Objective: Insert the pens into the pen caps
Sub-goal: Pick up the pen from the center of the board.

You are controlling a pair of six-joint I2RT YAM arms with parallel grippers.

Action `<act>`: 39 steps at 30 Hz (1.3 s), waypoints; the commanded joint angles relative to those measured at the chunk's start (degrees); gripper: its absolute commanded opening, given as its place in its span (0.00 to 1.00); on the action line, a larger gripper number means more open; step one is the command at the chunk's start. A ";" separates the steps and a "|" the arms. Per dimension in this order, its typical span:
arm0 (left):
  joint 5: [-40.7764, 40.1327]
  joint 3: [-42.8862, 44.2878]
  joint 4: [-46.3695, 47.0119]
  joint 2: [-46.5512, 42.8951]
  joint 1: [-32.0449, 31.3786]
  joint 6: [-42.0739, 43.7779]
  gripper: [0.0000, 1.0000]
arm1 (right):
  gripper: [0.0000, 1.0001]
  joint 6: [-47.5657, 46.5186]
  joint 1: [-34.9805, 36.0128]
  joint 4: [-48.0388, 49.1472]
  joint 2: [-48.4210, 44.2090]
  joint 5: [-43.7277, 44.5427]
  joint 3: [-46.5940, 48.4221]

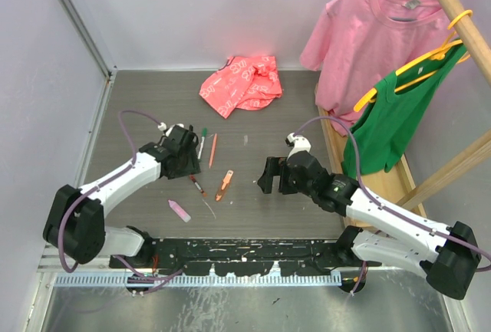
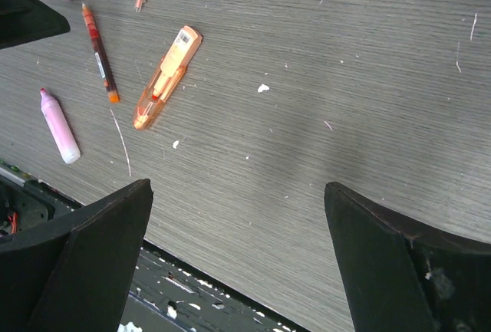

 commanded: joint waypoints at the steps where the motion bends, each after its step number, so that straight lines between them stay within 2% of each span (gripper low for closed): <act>1: -0.07 -0.22 4.06 2.07 0.34 -3.24 0.57 | 0.99 0.48 0.02 2.11 0.04 0.65 0.72; 5: -1.37 -0.34 4.54 4.35 0.25 -4.33 0.56 | 0.99 0.66 0.01 2.11 0.16 0.63 0.69; 20: -1.24 -1.15 8.09 11.34 0.26 -4.35 0.45 | 0.99 0.97 0.01 2.20 -0.44 0.75 -0.13; 39: -0.32 -4.27 10.35 12.58 0.26 -5.03 0.21 | 0.99 0.58 0.01 2.38 0.51 0.06 0.15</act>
